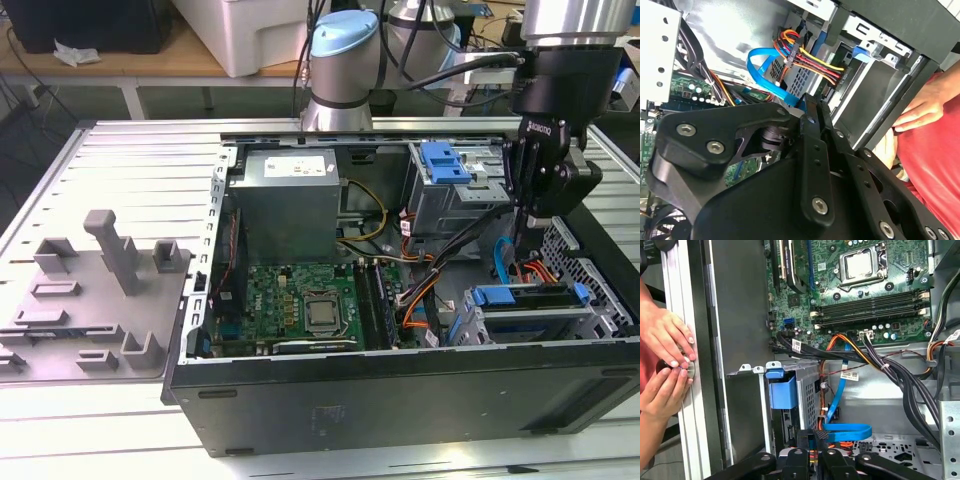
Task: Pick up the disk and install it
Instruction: 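Insert the second disk wire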
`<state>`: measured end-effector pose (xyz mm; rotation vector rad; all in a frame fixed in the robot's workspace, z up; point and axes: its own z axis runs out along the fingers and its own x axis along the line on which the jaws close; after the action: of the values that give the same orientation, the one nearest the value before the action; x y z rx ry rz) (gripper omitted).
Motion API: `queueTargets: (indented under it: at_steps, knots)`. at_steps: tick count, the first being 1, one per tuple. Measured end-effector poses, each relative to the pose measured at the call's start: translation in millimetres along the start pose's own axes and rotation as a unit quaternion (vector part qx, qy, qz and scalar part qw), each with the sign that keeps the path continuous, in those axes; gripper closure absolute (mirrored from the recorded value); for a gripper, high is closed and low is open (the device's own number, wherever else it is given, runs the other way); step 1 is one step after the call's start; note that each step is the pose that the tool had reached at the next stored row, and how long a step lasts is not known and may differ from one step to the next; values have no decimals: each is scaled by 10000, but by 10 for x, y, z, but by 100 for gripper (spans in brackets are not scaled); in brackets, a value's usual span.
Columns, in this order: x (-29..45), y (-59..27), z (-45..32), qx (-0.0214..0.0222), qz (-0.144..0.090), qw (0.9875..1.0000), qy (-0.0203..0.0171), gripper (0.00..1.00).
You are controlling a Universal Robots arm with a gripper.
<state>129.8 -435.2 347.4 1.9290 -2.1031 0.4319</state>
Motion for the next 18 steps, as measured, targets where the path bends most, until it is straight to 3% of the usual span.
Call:
queueTargets:
  at_steps: [10, 14, 15, 16, 18]
  knots:
    - [6, 0, 4, -8, 1, 10000, -85, 84]
    - [104, -9, 44, -13, 2, 9999, -149, 84]
    - [124, -12, 53, -15, 2, 9998, -173, 84]
    - [160, -17, 67, -20, 3, 9998, -222, 84]
    - [193, -25, 81, -24, 3, 9996, -267, 84]
